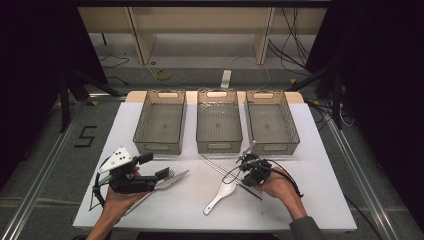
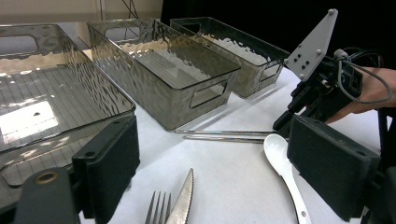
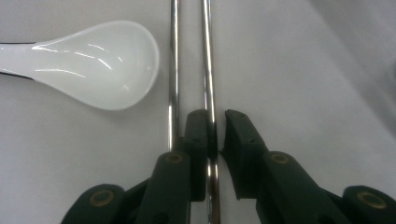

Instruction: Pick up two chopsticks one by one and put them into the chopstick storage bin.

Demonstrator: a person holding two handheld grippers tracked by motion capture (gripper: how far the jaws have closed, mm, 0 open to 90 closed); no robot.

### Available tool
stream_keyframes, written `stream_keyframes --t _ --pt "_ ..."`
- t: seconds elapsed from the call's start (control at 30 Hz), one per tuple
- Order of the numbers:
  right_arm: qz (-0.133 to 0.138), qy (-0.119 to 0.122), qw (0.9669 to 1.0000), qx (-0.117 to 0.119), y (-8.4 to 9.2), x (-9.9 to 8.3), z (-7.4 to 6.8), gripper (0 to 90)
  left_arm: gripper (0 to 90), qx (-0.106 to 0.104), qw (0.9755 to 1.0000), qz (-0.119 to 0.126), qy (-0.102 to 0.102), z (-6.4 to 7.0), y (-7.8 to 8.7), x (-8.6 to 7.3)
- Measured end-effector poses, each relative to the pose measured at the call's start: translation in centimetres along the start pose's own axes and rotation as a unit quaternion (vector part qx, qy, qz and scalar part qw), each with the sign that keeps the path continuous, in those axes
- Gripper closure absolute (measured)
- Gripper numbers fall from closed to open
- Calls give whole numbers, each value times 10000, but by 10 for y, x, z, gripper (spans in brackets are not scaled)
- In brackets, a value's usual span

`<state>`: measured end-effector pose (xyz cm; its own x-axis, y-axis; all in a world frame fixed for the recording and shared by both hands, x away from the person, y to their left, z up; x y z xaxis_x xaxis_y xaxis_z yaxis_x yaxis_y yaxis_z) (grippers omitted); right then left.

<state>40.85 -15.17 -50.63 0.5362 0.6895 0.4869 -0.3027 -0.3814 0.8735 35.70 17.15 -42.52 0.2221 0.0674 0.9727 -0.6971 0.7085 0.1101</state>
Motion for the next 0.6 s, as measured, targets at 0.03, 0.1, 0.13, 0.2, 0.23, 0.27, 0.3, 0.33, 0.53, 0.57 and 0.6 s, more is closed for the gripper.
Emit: stream_keyframes --t 0.03,0.1,0.13,0.2,0.23,0.27,0.3,0.33,0.53,0.57,0.6 --pt "3 12 10000 6 0 0 0 816 161 -5 10000 -1 -7 0 0 0" --pt "-29 27 10000 19 0 0 -1 834 162 -3 10000 0 -11 0 0 0" --pt "-24 81 10000 20 -1 1 -1 838 162 -1 10000 0 -6 0 0 0" --pt "-65 209 9998 10 -1 1 -2 846 164 -9 10000 11 -20 0 0 0" --pt "-98 261 9996 -21 -1 2 -3 847 166 -12 10000 16 -26 0 0 0" --pt "-121 329 9994 -17 -1 2 -3 848 166 -14 10000 17 -28 1 0 0" --pt "-147 350 9993 -19 -1 2 -4 849 166 -14 10000 17 -28 1 0 0" --pt "-165 380 9991 -48 -1 3 -4 850 166 -14 10000 8 -38 1 0 0" --pt "-139 570 9983 -33 -1 3 -4 855 168 -3 10000 -4 -42 1 0 0" --pt "-122 611 9980 -61 0 3 -4 855 168 -3 10000 -1 -41 1 0 0" --pt "-85 626 9980 -51 1 4 -4 856 170 -3 10000 0 -36 0 0 0"
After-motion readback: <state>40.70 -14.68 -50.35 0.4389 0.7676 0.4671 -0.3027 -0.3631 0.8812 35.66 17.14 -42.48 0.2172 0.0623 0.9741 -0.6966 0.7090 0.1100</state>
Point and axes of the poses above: each handheld gripper's, and its own axes: y roughly backward along the jaws, x roughly out of its top, z roughly to its right, the point moved 5 cm from there along -y, roughly forward along the jaws, and after that the axes turned 13 degrees about z, right-handed, at the moved point
